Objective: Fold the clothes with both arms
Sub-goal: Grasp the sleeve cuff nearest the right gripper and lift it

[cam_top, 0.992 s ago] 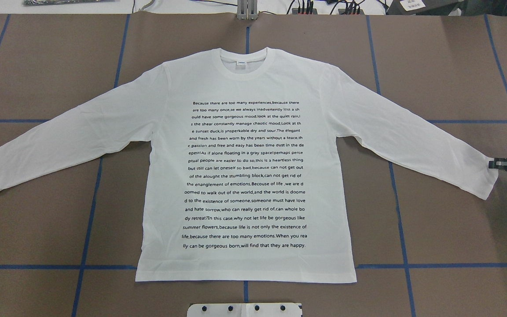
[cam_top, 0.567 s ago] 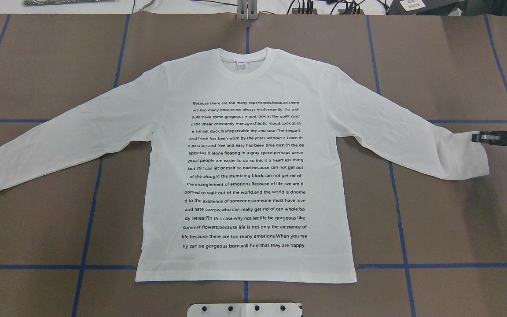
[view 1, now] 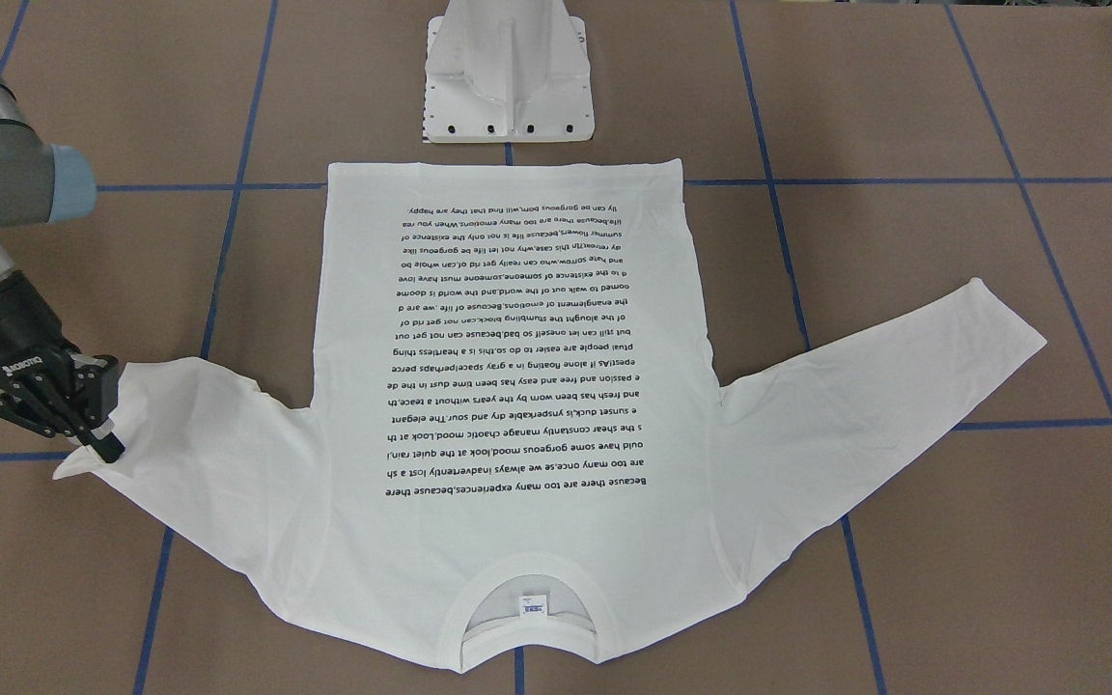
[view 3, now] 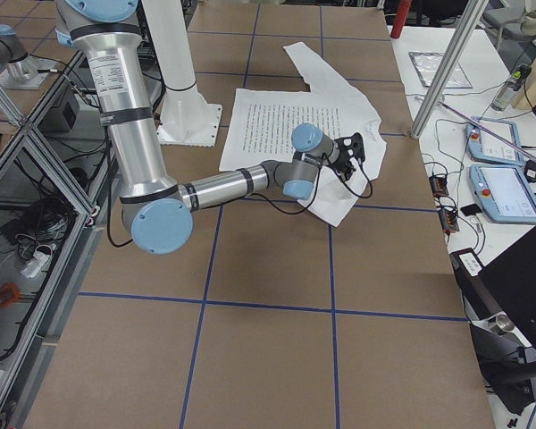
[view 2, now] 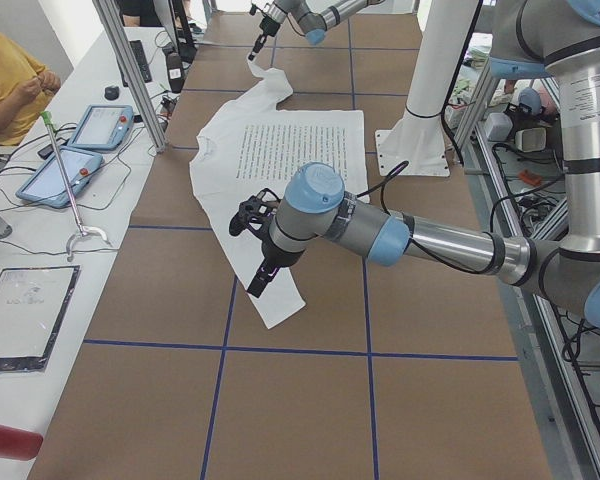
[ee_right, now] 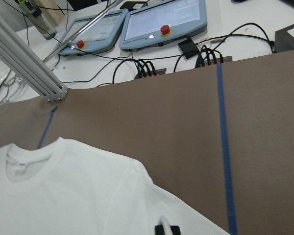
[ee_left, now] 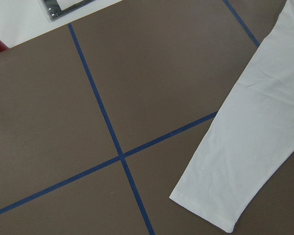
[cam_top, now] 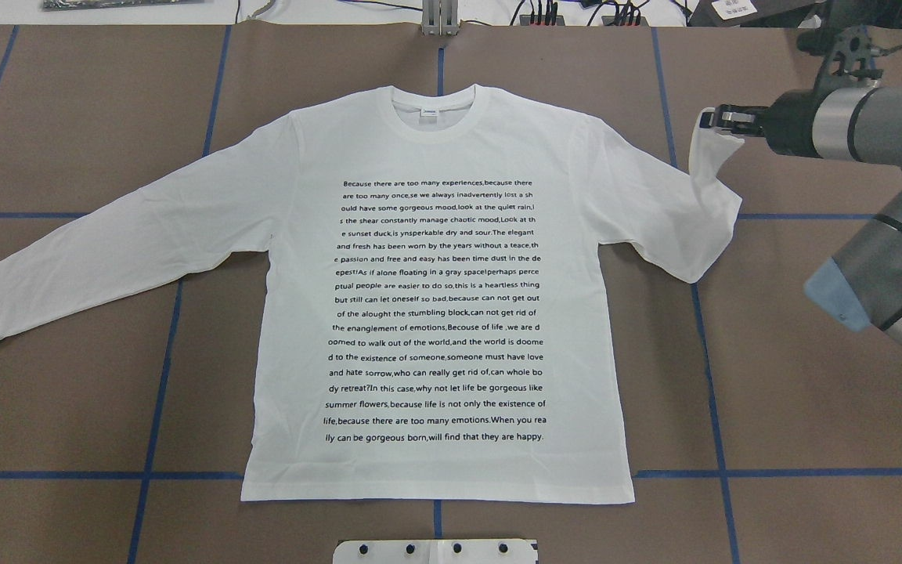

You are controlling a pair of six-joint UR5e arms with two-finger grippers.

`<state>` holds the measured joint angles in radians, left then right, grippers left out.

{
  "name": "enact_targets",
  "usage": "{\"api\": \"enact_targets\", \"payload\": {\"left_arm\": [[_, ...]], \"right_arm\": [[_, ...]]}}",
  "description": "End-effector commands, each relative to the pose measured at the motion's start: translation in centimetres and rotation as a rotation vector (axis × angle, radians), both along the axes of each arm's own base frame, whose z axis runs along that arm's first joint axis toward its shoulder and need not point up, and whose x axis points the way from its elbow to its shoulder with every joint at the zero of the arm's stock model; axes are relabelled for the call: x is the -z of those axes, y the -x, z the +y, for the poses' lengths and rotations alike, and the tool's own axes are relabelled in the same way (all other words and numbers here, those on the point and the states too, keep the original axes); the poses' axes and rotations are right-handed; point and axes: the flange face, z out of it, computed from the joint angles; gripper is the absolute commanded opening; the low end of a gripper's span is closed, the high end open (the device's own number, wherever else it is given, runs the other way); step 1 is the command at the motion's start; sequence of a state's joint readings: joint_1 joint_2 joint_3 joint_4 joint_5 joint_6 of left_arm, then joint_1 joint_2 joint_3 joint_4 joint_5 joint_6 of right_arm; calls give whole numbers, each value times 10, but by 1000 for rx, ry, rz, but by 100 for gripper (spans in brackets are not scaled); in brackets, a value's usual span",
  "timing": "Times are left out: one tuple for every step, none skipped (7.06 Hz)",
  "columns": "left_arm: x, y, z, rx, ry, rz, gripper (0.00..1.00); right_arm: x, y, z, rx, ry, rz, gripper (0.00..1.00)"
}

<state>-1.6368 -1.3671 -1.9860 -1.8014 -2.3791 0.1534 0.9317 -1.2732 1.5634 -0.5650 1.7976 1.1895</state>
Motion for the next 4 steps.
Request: {"api": "enact_targets", "payload": {"left_arm": [[-2, 0, 0, 0, 5, 0, 100], [-4, 0, 0, 0, 9, 1, 100], [-6, 0, 0, -1, 14, 2, 100], [-7, -1, 0, -7, 20, 18, 100]], "right_arm": [[121, 121, 1, -200, 67, -2, 0], [176, 162, 7, -307, 112, 31, 0], [217, 186, 16, -369, 128, 16, 0], [257, 208, 21, -435, 143, 16, 0]]}}
